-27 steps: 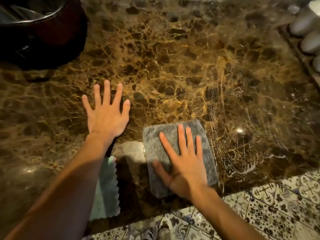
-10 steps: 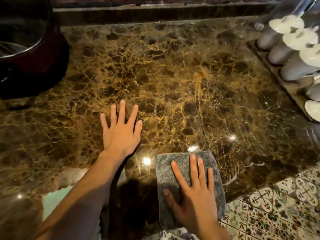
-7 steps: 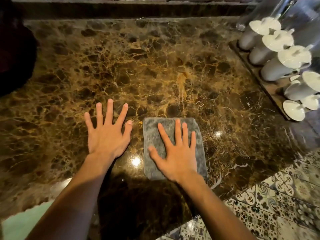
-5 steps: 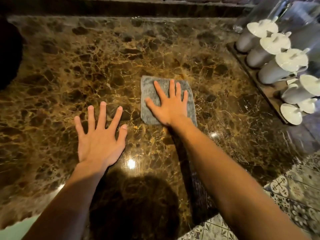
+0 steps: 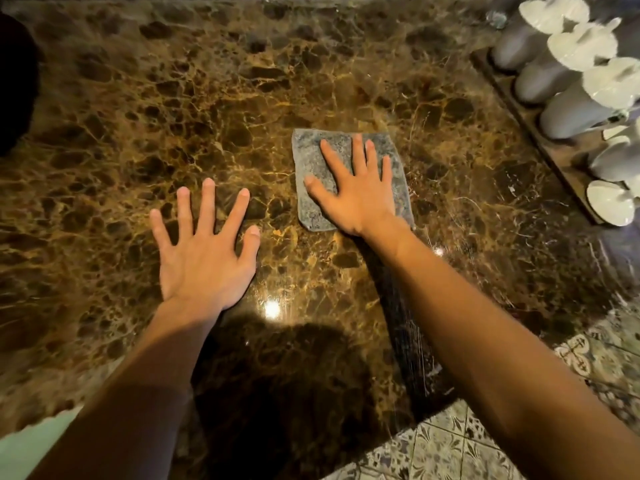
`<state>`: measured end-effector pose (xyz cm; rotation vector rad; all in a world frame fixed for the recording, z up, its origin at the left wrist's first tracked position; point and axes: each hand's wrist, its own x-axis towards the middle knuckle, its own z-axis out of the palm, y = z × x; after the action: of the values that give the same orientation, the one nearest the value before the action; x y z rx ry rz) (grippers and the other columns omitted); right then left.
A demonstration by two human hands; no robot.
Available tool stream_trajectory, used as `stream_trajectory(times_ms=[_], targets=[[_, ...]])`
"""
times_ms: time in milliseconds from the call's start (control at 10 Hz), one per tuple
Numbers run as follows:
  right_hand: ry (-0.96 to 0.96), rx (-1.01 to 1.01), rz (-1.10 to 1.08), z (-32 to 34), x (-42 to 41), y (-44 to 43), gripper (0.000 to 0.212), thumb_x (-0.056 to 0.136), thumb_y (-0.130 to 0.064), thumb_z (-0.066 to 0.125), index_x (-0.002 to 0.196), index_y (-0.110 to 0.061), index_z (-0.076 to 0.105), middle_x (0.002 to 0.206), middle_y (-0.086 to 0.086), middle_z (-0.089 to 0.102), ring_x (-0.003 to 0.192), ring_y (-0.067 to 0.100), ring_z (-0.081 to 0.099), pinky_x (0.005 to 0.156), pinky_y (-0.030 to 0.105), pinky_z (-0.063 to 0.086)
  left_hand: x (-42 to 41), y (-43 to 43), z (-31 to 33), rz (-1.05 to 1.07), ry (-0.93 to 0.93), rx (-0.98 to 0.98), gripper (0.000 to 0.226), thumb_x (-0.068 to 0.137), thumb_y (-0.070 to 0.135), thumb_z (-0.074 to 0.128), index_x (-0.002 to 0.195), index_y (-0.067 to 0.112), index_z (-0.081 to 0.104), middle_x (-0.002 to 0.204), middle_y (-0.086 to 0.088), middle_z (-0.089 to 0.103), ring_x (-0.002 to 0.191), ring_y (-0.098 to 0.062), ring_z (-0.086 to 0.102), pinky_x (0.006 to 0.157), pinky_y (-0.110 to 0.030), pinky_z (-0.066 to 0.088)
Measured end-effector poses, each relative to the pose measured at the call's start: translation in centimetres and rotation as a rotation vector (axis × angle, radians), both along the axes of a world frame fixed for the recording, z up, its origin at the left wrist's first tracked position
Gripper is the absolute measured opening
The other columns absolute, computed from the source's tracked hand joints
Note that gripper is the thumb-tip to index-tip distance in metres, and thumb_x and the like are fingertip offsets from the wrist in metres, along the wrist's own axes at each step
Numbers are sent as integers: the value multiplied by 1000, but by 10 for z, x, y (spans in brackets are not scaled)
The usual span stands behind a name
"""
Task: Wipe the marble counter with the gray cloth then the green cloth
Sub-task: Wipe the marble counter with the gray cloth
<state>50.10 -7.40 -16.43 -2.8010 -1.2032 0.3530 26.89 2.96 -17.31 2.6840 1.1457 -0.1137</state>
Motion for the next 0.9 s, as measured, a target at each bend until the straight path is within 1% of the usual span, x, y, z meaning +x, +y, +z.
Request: stream_trajectory(times_ms=[100,200,300,400,500,600,700,800,900], targets=[[2,-29,32,0,-53,-45,78,93,-84,8,161,-49,-7,172,12,-17,158,32,-19,126,58,-9,0,-1,1,7,4,0,60,100,66,3,157,51,-7,171,1,-14,156,-29,-17,122,-63,-11],[17,-48,49,4,-110,-89,75,96,-81,10,160,-49,-14,170,12,-23,156,31,-25,125,58,-9,-1,0,2,-1,10,-7,61,99,66,3,157,51,-6,171,1,-13,156,-30,-16,122,-63,-11],[43,-70,77,7,-169,-137,77,98,-80,13,160,-46,-16,169,16,-25,155,33,-26,126,60,-3,-1,1,2,-5,14,-14,62,98,67,2,157,51,-4,171,1,-12,156,-31,-15,122,-64,-10],[69,-38,67,8,-213,-177,78,98,-79,22,163,-45,-5,171,18,-15,157,38,-15,126,63,6,-1,0,3,-3,13,-25,62,98,68,2,157,51,-3,171,2,-12,156,-30,-16,122,-63,-11],[61,-27,57,4,-226,-190,79,98,-79,26,164,-43,2,172,18,-7,158,38,-8,125,63,7,-1,0,4,-1,8,-26,62,98,68,3,158,51,-2,171,2,-12,157,-30,-15,122,-62,-11],[69,-26,49,6,-212,-172,77,97,-81,19,162,-48,-6,171,17,-15,157,36,-17,125,60,-2,-1,0,3,-2,8,-23,62,98,68,3,157,51,-2,171,2,-11,157,-30,-15,122,-62,-11],[63,-24,14,4,-174,-135,77,94,-83,16,159,-52,-11,170,11,-23,157,31,-22,125,57,-11,-1,0,3,-2,15,-20,62,98,68,3,157,51,-3,171,2,-12,157,-29,-15,122,-62,-10],[64,-12,-21,2,-116,-82,78,94,-83,15,161,-50,-8,171,10,-22,157,31,-22,124,57,-15,-2,-1,1,-2,19,-3,62,98,68,3,157,52,-5,171,2,-12,157,-29,-15,123,-62,-9],[42,-25,-42,1,-42,-16,81,92,-85,14,162,-47,-2,172,12,-16,158,33,-17,123,58,-14,-2,0,1,0,9,-4,61,98,68,2,156,53,-6,171,3,-12,157,-29,-15,123,-61,-9]])
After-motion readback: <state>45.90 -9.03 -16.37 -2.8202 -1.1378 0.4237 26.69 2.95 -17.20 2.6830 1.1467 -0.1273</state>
